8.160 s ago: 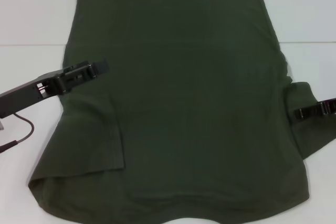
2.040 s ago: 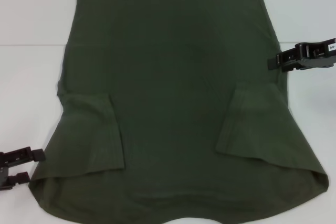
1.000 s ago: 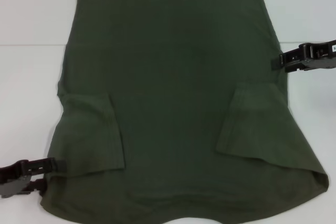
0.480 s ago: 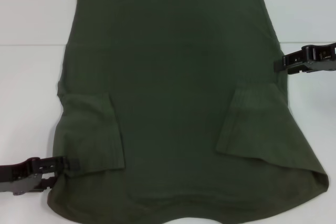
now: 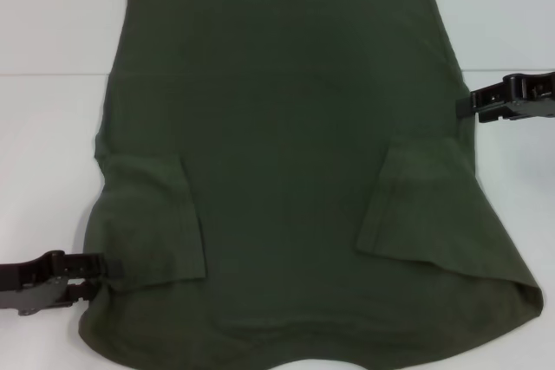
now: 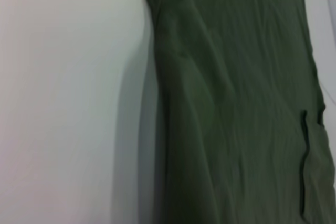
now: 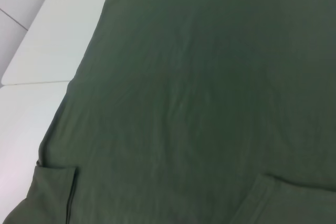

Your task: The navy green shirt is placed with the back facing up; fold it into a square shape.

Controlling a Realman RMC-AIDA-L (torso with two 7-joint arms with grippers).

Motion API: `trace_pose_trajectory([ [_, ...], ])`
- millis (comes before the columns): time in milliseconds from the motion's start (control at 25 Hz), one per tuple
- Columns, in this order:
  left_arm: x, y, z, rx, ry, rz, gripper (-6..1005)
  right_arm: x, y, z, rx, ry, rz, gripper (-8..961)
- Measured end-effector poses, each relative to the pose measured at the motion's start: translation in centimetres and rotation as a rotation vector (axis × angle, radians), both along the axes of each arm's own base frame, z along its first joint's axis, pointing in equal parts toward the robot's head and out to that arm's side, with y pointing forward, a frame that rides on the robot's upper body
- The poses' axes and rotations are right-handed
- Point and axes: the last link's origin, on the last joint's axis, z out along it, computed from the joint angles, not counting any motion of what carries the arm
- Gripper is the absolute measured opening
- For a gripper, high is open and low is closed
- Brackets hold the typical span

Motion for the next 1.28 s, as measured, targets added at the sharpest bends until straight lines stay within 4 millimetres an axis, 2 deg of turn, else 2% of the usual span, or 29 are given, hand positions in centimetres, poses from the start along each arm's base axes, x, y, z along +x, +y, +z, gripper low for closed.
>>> trace_pose_trajectory([
  [80,0.0,0.0,-0.1,-0.006,0.008,0.002,846,0.1,-0.1,0.2,0.001,0.007,0.0,492],
  [280,-0.1,0.0,-0.3,-0.017,0.021,0.017,623,0.1,-0.2,0.6,0.005,0.019,0.003,492],
  [400,-0.2,0.1,-0.4,-0.026,0.037,0.025,412,0.2,-0.3,0.8,0.008,0.019,0.003,492],
  [600,0.0,0.4,-0.7,-0.033,0.045,0.021,175,0.5,-0.4,0.9,0.008,0.019,-0.003,491],
  [840,0.1,0.5,-0.6,-0.028,0.038,0.018,-2,1.0,-0.7,1.0,0.008,0.016,-0.013,491],
  [1080,1.2,0.3,0.4,0.014,-0.08,-0.072,-1,1.8,-1.8,1.2,-0.049,-0.014,0.024,491],
  [1280,1.2,0.3,1.4,0.034,-0.135,-0.094,-1,3.7,-3.6,2.1,-0.105,-0.076,-0.004,493],
])
